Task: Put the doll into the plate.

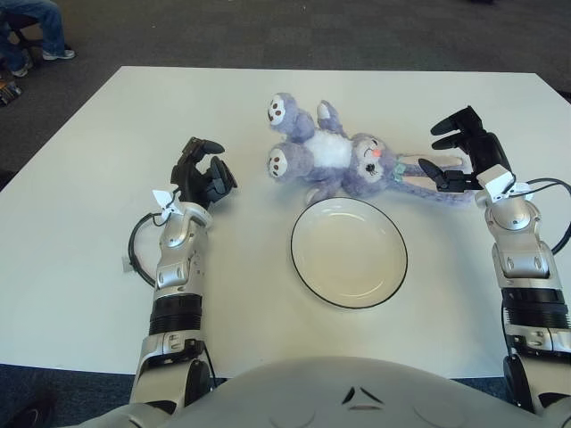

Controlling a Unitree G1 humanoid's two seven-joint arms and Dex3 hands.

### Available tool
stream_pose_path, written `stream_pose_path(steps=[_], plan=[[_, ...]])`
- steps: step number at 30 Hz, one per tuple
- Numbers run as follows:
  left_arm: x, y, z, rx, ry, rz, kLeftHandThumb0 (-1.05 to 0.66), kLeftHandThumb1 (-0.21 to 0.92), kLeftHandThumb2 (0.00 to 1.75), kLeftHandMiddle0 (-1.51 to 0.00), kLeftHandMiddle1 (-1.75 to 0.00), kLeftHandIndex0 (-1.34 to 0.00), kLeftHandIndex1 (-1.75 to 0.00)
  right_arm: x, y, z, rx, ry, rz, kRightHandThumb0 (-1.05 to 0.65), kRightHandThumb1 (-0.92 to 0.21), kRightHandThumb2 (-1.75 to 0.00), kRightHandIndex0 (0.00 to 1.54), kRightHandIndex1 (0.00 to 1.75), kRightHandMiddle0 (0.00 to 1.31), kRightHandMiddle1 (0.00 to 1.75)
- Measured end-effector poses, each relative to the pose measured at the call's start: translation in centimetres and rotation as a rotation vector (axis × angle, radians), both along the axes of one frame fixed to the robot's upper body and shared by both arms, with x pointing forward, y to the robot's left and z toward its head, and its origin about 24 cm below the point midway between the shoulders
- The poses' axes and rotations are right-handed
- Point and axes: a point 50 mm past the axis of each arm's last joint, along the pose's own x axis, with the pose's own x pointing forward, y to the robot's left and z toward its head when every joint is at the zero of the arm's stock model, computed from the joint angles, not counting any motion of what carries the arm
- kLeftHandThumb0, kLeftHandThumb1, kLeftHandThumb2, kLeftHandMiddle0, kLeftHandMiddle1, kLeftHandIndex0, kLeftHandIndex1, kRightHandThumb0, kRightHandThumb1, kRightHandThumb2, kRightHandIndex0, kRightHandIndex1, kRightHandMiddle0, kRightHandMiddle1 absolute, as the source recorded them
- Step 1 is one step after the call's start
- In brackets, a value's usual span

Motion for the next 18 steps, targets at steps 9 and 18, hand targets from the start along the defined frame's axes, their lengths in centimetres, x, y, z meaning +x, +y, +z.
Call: stream_pose_path(steps=[9, 18], plan=[[0.0, 0.1, 0.0, 0.009, 0.002, -0.003, -0.43, 0.49, 1.10, -1.08, -1.75, -0.48, -1.75, 0.0, 0.9, 0.0, -0.101, 0.020, 0.048, -0.91, -0.74, -0.37, 0.24, 0.46, 0.00, 0.62], [0.0, 0.0, 0.0, 0.019, 0.003, -0.007, -0.42, 0.50, 1.09, -1.07, -1.75, -0.47, -1.75, 0.9, 2.1, 0.8, -0.173, 0.005, 0.143, -0.88, -0.77, -0.31, 0.38, 1.60, 0.00, 0.45]])
